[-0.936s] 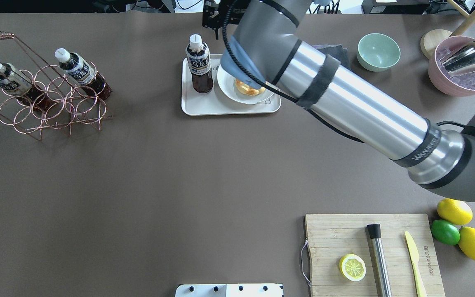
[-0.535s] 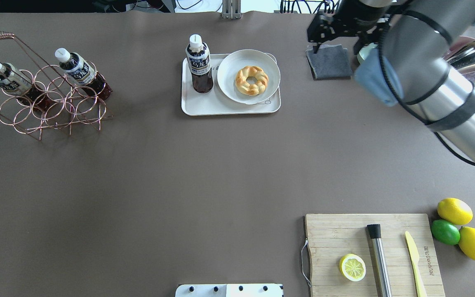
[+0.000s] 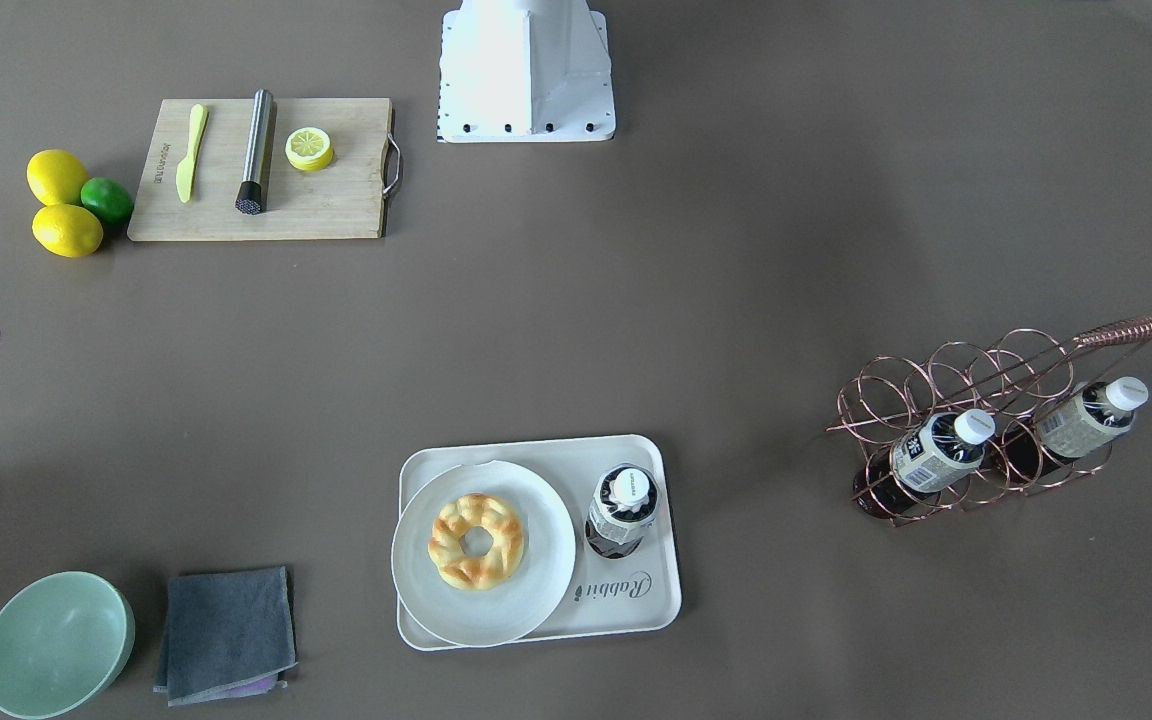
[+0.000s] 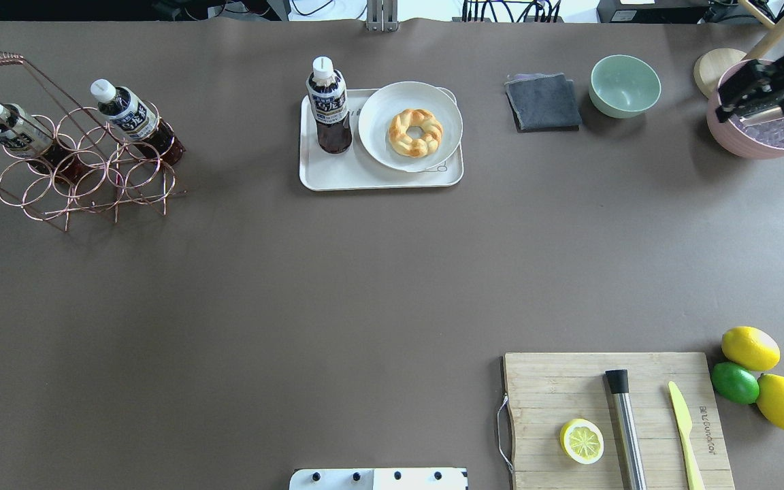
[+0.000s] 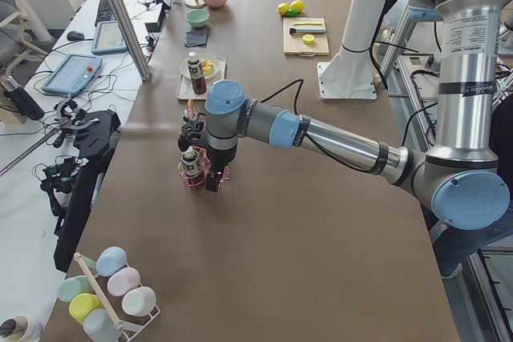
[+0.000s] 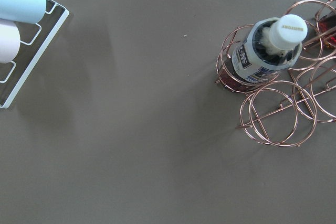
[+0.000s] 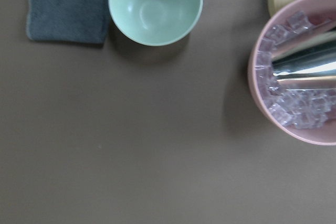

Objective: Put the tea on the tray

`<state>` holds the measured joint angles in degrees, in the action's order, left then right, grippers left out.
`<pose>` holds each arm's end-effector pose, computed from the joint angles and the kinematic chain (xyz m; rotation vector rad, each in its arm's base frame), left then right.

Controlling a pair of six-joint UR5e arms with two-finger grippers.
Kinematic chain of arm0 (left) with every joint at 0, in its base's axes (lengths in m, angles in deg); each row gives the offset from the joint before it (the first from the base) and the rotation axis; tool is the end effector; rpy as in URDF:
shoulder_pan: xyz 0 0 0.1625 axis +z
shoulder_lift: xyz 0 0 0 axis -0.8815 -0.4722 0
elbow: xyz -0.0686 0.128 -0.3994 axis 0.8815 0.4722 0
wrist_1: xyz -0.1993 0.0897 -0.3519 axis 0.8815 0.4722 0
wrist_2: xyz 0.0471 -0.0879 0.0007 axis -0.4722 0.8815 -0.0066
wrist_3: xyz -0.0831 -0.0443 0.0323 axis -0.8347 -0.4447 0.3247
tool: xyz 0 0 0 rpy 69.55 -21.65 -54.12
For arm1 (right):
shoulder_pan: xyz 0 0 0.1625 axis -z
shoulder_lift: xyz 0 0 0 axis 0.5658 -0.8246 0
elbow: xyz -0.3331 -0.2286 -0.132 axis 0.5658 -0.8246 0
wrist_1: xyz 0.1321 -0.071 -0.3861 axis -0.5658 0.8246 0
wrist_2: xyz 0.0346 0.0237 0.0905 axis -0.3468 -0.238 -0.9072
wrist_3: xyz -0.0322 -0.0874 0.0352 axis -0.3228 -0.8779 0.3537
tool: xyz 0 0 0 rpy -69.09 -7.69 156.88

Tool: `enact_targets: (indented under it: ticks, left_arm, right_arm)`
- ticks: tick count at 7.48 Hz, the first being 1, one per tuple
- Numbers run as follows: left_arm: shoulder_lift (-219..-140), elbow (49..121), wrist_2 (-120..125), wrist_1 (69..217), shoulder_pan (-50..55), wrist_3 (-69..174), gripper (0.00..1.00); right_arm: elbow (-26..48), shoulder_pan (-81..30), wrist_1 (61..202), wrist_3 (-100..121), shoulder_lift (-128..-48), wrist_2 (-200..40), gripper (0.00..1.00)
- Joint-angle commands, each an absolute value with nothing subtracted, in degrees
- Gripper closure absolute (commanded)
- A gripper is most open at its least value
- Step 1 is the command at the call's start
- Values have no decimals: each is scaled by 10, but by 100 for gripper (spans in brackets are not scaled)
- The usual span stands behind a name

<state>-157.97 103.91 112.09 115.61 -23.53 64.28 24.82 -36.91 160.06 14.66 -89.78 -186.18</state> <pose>-0.0293 -0.4790 0.5079 0.2367 0.7288 0.1316 -0.1165 -0.5670 0.3787 0.0923 -0.7465 -0.0880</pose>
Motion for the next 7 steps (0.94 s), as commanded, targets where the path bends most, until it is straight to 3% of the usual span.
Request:
enact_targets:
  ticks: [1, 5, 7]
  left_arm:
    - [-1585, 1019, 1121, 1154, -235, 643, 3]
    - [-1575, 1015, 1143, 1154, -237, 643, 3]
    - [-1576, 980, 1161, 1154, -242, 646, 3]
  right_arm:
    - [239, -461, 1601, -77, -1006, -1867, 0]
    - [184, -534, 1601, -200, -1050, -1863, 0]
    - [148, -554, 1595, -230, -1064, -1869, 0]
